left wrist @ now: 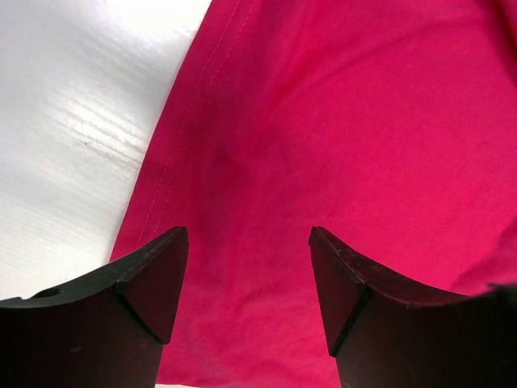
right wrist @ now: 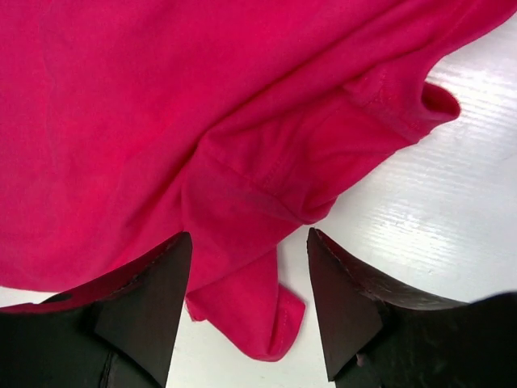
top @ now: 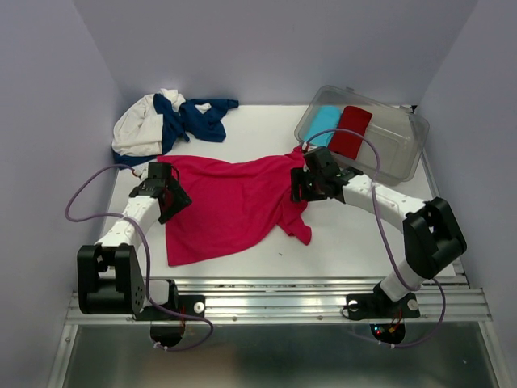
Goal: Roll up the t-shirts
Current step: Flatten out the T-shirt at the center of the board.
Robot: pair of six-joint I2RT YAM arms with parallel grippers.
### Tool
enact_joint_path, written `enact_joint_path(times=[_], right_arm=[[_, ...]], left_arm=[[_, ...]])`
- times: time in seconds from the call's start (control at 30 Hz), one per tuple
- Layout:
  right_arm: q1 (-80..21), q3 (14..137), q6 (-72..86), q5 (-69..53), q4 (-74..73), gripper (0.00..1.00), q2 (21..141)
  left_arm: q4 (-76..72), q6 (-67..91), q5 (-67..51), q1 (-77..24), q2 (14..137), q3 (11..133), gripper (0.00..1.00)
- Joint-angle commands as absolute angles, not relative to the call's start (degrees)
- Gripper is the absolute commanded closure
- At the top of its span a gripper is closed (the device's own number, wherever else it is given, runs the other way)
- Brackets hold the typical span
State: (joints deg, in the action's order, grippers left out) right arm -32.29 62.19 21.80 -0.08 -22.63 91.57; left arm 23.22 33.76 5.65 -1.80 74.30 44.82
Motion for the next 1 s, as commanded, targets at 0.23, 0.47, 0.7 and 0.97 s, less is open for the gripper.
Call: enact_joint_path(times=[0.23,0.47,0.7,0.97], right_arm=[[-32.17,67.57,21.62,4.75,-22.06,0.34,94.90],[-31.47,75.67,21.80,5.27,-22.24,0.36,104.05],[-27.69,81.47,21.45,5.44,-22.24,0.46,113.10],[-21.63,84.11,21.18,10.28,-22.24,0.48,117.07]], left_arm=[[18.20,38.14,7.47,-2.46,79.36,42.45,0.30],[14.68,37.71,5.45,-3.16,87.53,45.51,0.30],[14.50,35.60,4.22,-4.57,96.76,53.16,0.31],[18.27,32.35,5.18,-6.06,103.61,65.38,0.32]])
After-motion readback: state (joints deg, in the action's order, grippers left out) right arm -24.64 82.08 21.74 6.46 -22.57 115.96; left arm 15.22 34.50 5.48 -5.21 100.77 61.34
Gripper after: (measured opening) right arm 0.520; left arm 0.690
